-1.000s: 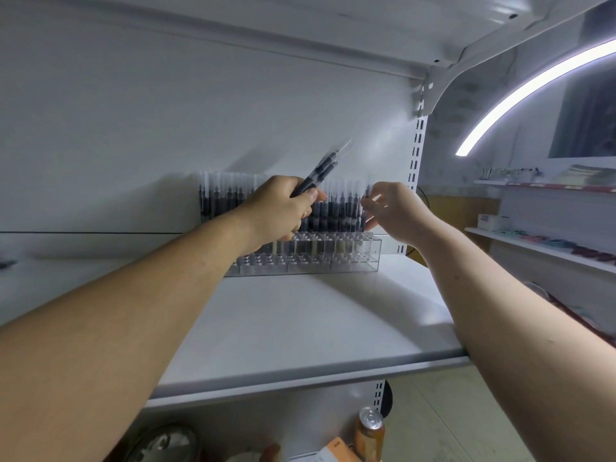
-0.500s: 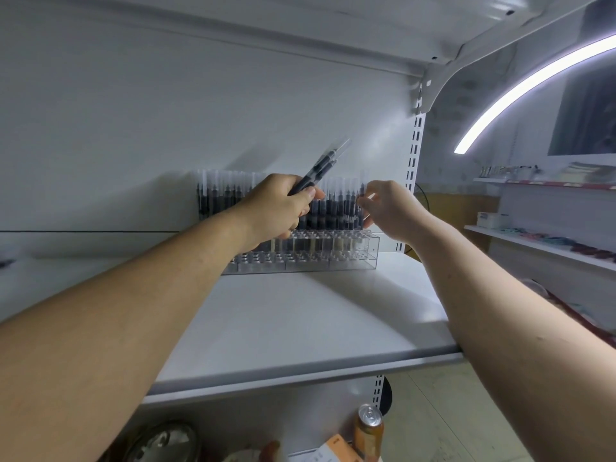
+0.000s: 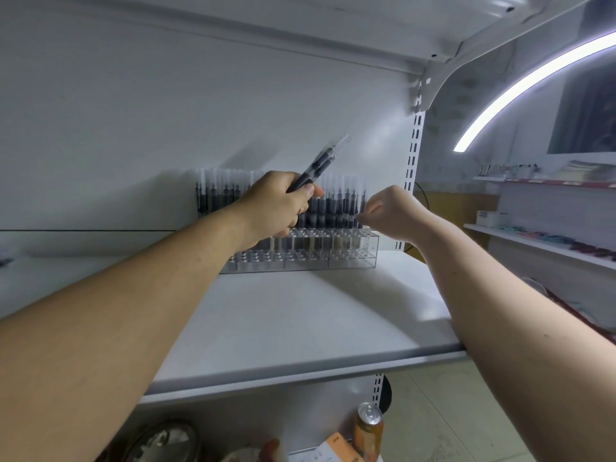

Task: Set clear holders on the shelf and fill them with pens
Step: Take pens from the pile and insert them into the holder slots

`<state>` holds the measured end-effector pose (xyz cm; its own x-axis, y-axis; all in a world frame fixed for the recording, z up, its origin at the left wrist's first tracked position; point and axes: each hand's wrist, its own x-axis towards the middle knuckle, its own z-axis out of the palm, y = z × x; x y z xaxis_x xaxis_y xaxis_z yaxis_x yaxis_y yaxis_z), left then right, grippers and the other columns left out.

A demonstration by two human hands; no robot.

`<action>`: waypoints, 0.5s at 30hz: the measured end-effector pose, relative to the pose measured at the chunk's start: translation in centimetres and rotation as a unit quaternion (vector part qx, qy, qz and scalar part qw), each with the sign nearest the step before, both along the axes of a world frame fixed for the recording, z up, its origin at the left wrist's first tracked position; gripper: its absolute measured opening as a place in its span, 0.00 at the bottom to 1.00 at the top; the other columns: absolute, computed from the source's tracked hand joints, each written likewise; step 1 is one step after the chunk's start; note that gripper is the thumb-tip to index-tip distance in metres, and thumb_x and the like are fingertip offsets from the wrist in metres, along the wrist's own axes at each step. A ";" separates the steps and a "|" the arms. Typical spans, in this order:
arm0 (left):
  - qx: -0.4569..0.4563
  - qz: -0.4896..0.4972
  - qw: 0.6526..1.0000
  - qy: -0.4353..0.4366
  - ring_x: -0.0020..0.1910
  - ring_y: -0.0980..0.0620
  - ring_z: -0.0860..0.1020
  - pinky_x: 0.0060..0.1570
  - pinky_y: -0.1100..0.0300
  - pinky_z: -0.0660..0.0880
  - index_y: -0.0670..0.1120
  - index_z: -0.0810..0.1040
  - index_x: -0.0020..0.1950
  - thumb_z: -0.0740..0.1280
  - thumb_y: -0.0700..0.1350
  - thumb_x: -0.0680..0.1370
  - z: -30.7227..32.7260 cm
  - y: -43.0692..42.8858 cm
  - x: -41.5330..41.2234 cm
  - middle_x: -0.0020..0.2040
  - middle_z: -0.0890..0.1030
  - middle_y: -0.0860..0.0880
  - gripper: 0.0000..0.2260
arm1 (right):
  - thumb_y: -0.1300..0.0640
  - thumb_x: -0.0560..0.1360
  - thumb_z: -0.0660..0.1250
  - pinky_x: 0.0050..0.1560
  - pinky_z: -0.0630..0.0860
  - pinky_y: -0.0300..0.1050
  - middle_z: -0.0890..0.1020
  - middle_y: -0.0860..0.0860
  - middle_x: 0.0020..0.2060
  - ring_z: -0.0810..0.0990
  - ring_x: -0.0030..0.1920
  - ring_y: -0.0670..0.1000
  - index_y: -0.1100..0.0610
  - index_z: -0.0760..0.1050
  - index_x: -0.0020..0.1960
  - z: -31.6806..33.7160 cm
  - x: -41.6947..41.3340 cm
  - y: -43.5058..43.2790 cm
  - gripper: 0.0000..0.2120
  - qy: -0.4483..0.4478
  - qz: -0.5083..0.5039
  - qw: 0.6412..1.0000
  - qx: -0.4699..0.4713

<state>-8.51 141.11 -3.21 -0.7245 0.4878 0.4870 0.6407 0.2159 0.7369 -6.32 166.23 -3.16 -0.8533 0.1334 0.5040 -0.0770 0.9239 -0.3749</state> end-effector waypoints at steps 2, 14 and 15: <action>0.002 -0.002 1.000 -0.001 0.27 0.58 0.66 0.29 0.61 0.67 0.47 0.80 0.61 0.58 0.46 0.88 0.0 0.0 0.0 0.38 0.71 0.51 0.11 | 0.56 0.79 0.71 0.49 0.84 0.50 0.87 0.52 0.45 0.85 0.44 0.51 0.58 0.85 0.51 0.2 0.1 0.1 0.07 0.008 -0.010 1.000 -0.020; -0.006 -0.019 1.000 -0.023 0.29 0.54 0.62 0.26 0.60 0.60 0.45 0.77 0.64 0.57 0.45 0.88 2.9 -2.7 0.7 0.36 0.69 0.50 0.11 | 0.56 0.80 0.69 0.50 0.82 0.51 0.83 0.46 0.42 0.83 0.44 0.48 0.53 0.81 0.52 2.6 0.9 -5.5 0.04 0.267 0.085 0.955 -0.099; -0.005 -0.015 1.000 -0.025 0.29 0.54 0.61 0.26 0.60 0.60 0.44 0.77 0.64 0.57 0.45 0.89 3.3 -3.4 0.7 0.36 0.69 0.50 0.11 | 0.56 0.80 0.70 0.48 0.83 0.50 0.85 0.47 0.43 0.84 0.43 0.48 0.55 0.83 0.54 3.0 1.0 -6.6 0.05 0.247 0.122 0.954 -0.116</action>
<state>-7.80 137.66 0.07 -0.7323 0.5149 0.4457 0.6099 0.2046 0.7656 -5.35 159.60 -0.20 -0.5390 0.1173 0.8341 -0.4996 0.7527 -0.4287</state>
